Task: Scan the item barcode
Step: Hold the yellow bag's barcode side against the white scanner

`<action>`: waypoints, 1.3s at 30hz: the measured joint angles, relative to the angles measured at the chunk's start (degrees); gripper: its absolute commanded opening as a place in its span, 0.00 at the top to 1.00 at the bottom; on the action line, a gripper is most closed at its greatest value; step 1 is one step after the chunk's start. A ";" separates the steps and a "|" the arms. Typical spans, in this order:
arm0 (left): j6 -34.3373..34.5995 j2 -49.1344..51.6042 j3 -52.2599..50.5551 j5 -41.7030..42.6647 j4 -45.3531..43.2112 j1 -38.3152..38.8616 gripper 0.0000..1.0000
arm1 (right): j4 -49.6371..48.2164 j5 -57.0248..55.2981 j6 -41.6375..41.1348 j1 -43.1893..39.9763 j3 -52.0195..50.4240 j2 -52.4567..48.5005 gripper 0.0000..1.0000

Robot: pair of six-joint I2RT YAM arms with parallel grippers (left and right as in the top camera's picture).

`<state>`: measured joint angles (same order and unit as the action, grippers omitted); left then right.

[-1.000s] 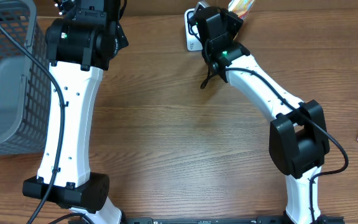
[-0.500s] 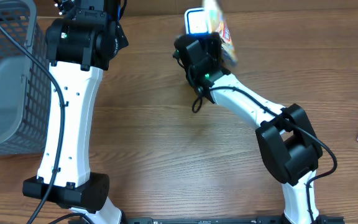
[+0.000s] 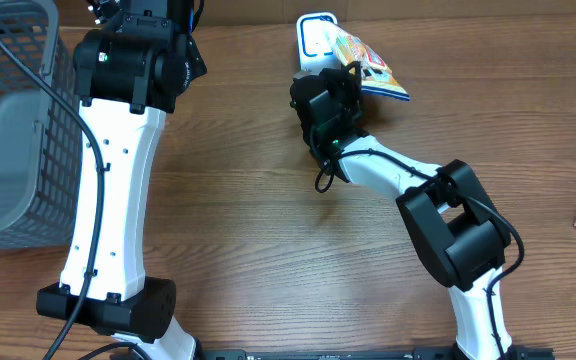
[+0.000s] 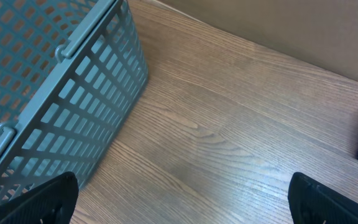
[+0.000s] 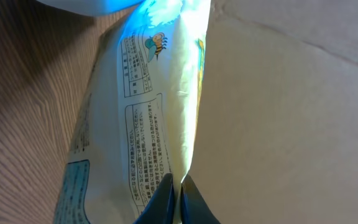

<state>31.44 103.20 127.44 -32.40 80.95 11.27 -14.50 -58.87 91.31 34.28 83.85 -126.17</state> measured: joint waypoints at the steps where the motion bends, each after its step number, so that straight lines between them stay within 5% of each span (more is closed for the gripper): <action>1: 0.00 0.00 0.00 0.02 0.00 0.00 0.00 | -0.50 -0.02 0.74 0.09 0.00 -0.42 0.96; 39: 0.00 0.00 0.02 0.02 0.00 0.00 0.00 | -2.12 0.13 7.93 5.31 -0.02 -3.08 0.96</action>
<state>31.44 103.20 127.46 -32.38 80.95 11.27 -16.62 -58.74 99.24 39.59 83.83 -129.25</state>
